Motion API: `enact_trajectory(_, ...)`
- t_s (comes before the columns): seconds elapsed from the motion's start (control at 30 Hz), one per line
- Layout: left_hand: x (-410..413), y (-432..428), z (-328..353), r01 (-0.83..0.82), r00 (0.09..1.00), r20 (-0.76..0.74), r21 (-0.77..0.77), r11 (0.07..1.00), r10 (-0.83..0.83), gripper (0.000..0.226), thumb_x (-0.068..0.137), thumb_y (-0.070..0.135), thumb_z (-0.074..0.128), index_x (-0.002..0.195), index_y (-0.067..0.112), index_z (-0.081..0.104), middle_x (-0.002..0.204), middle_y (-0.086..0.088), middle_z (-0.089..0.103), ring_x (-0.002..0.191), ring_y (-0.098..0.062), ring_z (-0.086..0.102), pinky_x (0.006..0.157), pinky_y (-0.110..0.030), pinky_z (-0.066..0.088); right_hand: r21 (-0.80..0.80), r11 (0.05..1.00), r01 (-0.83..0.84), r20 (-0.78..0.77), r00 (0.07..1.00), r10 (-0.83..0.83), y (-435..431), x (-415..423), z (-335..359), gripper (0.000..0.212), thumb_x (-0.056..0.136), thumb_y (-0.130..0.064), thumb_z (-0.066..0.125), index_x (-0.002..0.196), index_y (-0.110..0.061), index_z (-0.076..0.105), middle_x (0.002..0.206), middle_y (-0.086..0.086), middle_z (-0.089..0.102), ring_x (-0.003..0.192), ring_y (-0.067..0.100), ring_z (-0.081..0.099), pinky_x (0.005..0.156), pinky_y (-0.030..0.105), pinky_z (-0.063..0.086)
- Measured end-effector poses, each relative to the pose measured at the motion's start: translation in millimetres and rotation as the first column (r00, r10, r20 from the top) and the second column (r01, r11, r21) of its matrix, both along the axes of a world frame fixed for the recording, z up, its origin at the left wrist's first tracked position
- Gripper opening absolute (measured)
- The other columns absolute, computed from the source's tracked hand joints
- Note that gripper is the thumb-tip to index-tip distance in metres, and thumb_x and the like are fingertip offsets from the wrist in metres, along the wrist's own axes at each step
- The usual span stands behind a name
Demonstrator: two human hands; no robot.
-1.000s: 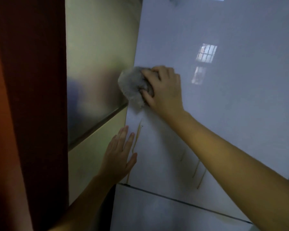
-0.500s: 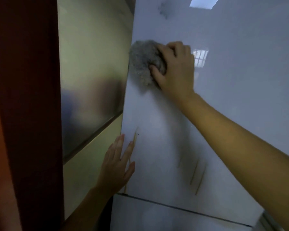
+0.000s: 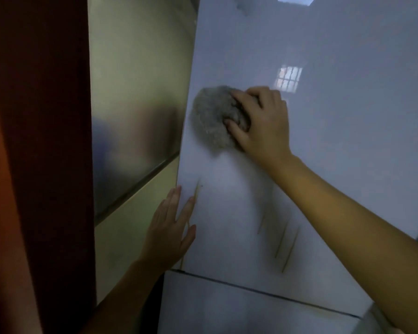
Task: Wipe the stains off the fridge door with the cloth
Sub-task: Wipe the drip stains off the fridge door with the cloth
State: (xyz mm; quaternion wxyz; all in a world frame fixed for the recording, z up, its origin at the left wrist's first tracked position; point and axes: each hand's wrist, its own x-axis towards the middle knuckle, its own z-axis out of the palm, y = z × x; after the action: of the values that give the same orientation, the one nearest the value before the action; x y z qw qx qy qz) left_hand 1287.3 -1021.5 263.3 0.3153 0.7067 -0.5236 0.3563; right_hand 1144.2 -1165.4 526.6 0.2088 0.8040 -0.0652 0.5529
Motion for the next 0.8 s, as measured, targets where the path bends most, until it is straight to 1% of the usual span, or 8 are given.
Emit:
enact_trajectory(0.1, -1, 3, 2, -0.005, 1.0, 0.003, 0.001, 1.0, 0.005, 0.065, 0.098, 0.044, 0.046, 0.152, 0.008, 0.043, 0.163, -0.022, 0.029, 0.15, -0.037, 0.032, 0.119, -0.045, 0.034, 0.041, 0.999, -0.01, 0.027, 1.0, 0.009, 6, 8, -23, 0.052, 0.085, -0.04, 0.071, 0.131, -0.017, 0.064, 0.12, 0.012, 0.06, 0.107, 0.032, 0.054, 0.084, 0.04, 0.041)
enact_trajectory(0.27, -6, 10, -6, 0.016, 1.0, -0.013, 0.02, 1.0, -0.016, 0.059, 0.096, 0.038, 0.05, 0.144, 0.004, 0.051, 0.153, -0.029, 0.042, 0.142, -0.042, 0.044, 0.11, -0.052, 0.046, 0.014, 0.999, -0.039, -0.203, 0.978, 0.041, 7, -4, -132, 0.051, 0.083, -0.036, 0.074, 0.13, -0.017, 0.066, 0.122, 0.011, 0.061, 0.108, 0.032, 0.054, 0.085, 0.04, 0.044)
enact_trajectory(0.4, -9, 11, -6, 0.019, 1.0, 0.018, 0.03, 0.999, -0.019, 0.06, 0.097, 0.036, 0.052, 0.149, 0.006, 0.047, 0.16, -0.025, 0.033, 0.148, -0.038, 0.036, 0.115, -0.05, 0.04, 0.003, 1.0, 0.004, -0.318, 0.948, -0.002, -15, -54, -190, 0.049, 0.084, -0.036, 0.076, 0.129, -0.018, 0.068, 0.121, 0.012, 0.064, 0.108, 0.032, 0.056, 0.084, 0.04, 0.044)
enact_trajectory(0.5, -9, 8, -3, 0.004, 1.0, 0.014, 0.024, 1.0, -0.005, 0.064, 0.097, 0.038, 0.05, 0.152, 0.008, 0.042, 0.163, -0.022, 0.029, 0.151, -0.035, 0.031, 0.12, -0.047, 0.034, 0.029, 0.996, 0.081, -0.262, 0.962, -0.071, -37, -97, -185, 0.046, 0.087, -0.039, 0.07, 0.127, -0.015, 0.069, 0.12, 0.014, 0.065, 0.105, 0.036, 0.059, 0.085, 0.041, 0.043)
enact_trajectory(0.57, -8, 6, -3, -0.002, 1.0, 0.01, 0.014, 1.0, 0.002, 0.064, 0.097, 0.038, 0.049, 0.153, 0.008, 0.041, 0.163, -0.022, 0.029, 0.151, -0.036, 0.03, 0.12, -0.046, 0.033, 0.085, 0.99, 0.115, -0.141, 0.985, -0.103, -49, -118, -172, 0.046, 0.09, -0.038, 0.068, 0.128, -0.013, 0.068, 0.121, 0.015, 0.063, 0.106, 0.036, 0.058, 0.087, 0.042, 0.043)
enact_trajectory(0.63, -8, 3, -5, 0.0, 1.0, 0.011, 0.003, 1.0, 0.0, 0.064, 0.098, 0.039, 0.047, 0.153, 0.008, 0.04, 0.163, -0.022, 0.027, 0.152, -0.036, 0.028, 0.12, -0.046, 0.031, 0.168, 0.978, 0.123, -0.012, 0.992, -0.123, -54, -127, -163, 0.047, 0.089, -0.034, 0.072, 0.131, -0.012, 0.065, 0.123, 0.014, 0.06, 0.109, 0.035, 0.055, 0.092, 0.042, 0.043)
enact_trajectory(0.7, -8, 1, -7, 0.0, 1.0, 0.012, -0.005, 1.0, 0.001, 0.064, 0.099, 0.04, 0.044, 0.154, 0.008, 0.038, 0.164, -0.021, 0.026, 0.153, -0.036, 0.026, 0.121, -0.045, 0.03, 0.243, 0.965, 0.103, 0.062, 0.991, -0.122, -50, -121, -169, 0.049, 0.089, -0.031, 0.074, 0.133, -0.012, 0.063, 0.126, 0.015, 0.057, 0.113, 0.034, 0.053, 0.095, 0.041, 0.042)
enact_trajectory(0.8, -8, 1, -8, -0.006, 1.0, 0.01, -0.007, 1.0, 0.006, 0.065, 0.099, 0.039, 0.045, 0.154, 0.007, 0.038, 0.165, -0.02, 0.024, 0.153, -0.036, 0.026, 0.119, -0.045, 0.03, 0.277, 0.958, 0.082, 0.02, 0.996, -0.091, -33, -100, -200, 0.05, 0.088, -0.032, 0.074, 0.133, -0.013, 0.062, 0.127, 0.015, 0.057, 0.114, 0.033, 0.052, 0.096, 0.041, 0.042)
